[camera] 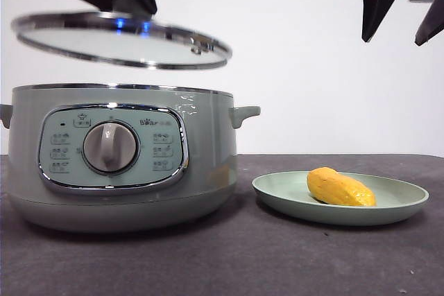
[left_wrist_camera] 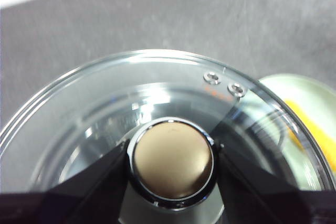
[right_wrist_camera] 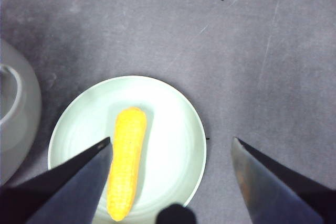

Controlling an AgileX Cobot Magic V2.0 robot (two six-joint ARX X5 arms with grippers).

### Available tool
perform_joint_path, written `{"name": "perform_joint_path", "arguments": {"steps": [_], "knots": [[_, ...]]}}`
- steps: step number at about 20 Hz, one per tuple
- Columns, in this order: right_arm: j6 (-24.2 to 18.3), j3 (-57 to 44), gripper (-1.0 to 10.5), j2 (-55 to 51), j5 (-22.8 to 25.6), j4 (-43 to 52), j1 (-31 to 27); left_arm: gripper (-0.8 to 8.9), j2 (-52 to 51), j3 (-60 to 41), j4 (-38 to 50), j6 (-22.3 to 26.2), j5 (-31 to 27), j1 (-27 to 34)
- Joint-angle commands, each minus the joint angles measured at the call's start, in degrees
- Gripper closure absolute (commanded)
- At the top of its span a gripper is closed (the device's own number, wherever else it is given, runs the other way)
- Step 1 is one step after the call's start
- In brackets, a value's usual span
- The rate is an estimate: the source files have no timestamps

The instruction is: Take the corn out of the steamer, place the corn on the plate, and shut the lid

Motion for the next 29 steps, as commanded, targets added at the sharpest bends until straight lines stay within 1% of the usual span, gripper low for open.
{"name": "perform_joint_path", "arguments": {"steps": [1, 5, 7, 13, 16, 21, 29], "knots": [[-0.07, -0.44, 5.7, 0.02, 0.17, 0.02, -0.02, 8.23, -0.70, -1.05, 3.04, -1.66, 0.02, -0.22], [-0.09, -0.44, 5.7, 0.02, 0.20, 0.02, -0.02, 8.22, -0.70, -3.13, 5.29, -1.95, 0.07, -0.22], [-0.11, -0.44, 5.7, 0.02, 0.17, 0.04, -0.02, 8.23, -0.70, -4.76, 6.91, -2.93, 0.13, -0.22], [-0.11, -0.44, 5.7, 0.02, 0.20, 0.15, -0.04, 8.23, -0.70, -8.76, 7.54, -3.39, 0.13, -0.22], [-0.09, -0.44, 5.7, 0.02, 0.17, 0.20, -0.02, 8.23, -0.61, -9.31, 7.80, -3.34, 0.00, -0.20], [-0.09, -0.44, 5.7, 0.02, 0.17, 0.37, -0.02, 8.23, -0.61, -9.42, 12.17, -4.72, 0.07, -0.20], [-0.11, -0.44, 5.7, 0.02, 0.15, 0.35, -0.02, 8.23, 1.86, -9.42, 10.36, -4.63, 0.11, -0.22]]}}
